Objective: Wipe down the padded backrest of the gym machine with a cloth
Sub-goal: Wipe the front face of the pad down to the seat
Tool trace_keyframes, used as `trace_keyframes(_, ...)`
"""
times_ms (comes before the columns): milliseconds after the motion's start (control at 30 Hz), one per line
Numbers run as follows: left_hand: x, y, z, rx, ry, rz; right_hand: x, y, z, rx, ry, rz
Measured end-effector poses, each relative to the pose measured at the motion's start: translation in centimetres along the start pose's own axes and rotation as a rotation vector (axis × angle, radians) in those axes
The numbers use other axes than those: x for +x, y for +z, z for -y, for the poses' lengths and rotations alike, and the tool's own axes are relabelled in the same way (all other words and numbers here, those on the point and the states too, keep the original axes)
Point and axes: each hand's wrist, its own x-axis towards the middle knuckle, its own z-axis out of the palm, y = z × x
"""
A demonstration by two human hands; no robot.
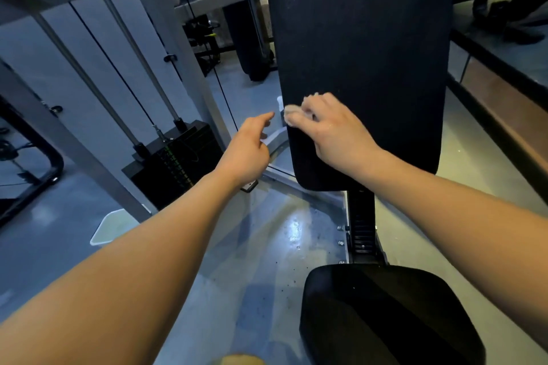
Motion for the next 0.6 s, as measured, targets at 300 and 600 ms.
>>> trace_keyframes(300, -2.1, 4.0, -0.4, -0.057, -0.02, 0.003, -15.4, 5.1, 1.7, -0.058, -0.165, 0.28)
trace_keyframes(600, -1.5, 6.0, -2.2, -0.041, 0.047, -0.064, -5.0, -0.7, -2.5, 0.035, 0.211, -0.192)
